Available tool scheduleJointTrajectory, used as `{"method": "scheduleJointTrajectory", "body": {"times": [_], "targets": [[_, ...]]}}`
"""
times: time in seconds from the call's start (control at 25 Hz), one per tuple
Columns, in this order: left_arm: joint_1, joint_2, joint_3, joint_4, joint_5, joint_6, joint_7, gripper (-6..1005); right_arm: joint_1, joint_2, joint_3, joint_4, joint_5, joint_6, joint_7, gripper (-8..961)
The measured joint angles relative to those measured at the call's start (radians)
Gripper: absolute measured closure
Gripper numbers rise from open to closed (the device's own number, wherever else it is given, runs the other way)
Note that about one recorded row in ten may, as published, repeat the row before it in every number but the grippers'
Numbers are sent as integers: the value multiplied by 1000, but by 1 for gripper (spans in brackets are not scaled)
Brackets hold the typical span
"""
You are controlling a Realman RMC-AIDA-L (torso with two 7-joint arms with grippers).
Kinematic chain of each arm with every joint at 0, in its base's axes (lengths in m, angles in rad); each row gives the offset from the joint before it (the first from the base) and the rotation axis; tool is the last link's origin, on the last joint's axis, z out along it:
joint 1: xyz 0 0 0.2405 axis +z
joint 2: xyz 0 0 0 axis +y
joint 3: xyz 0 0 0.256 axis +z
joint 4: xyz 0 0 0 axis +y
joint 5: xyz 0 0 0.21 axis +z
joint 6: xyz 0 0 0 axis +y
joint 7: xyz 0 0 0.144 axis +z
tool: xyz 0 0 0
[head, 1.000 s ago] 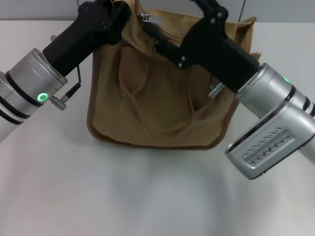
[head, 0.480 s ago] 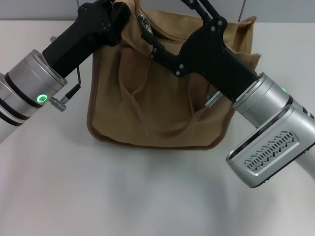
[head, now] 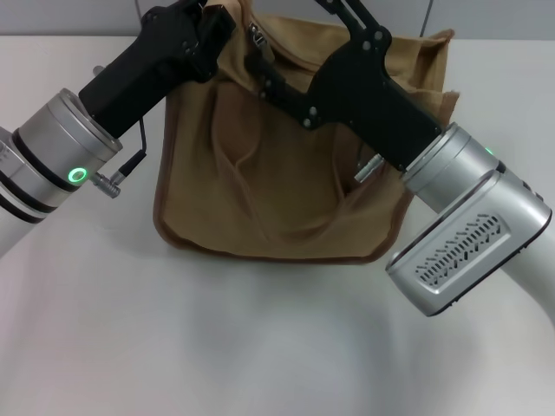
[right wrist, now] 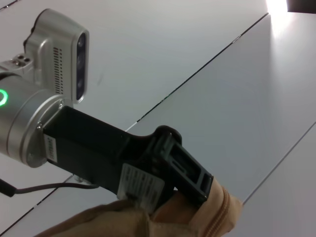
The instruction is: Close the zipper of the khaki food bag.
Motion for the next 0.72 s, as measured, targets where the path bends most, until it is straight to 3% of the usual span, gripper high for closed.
{"method": "scheduleJointTrajectory", "body": {"times": [0.72], "targets": [[-2,0,-4,5,0,-10,4,979,0,0,115,19,-114,106,3,139]]}}
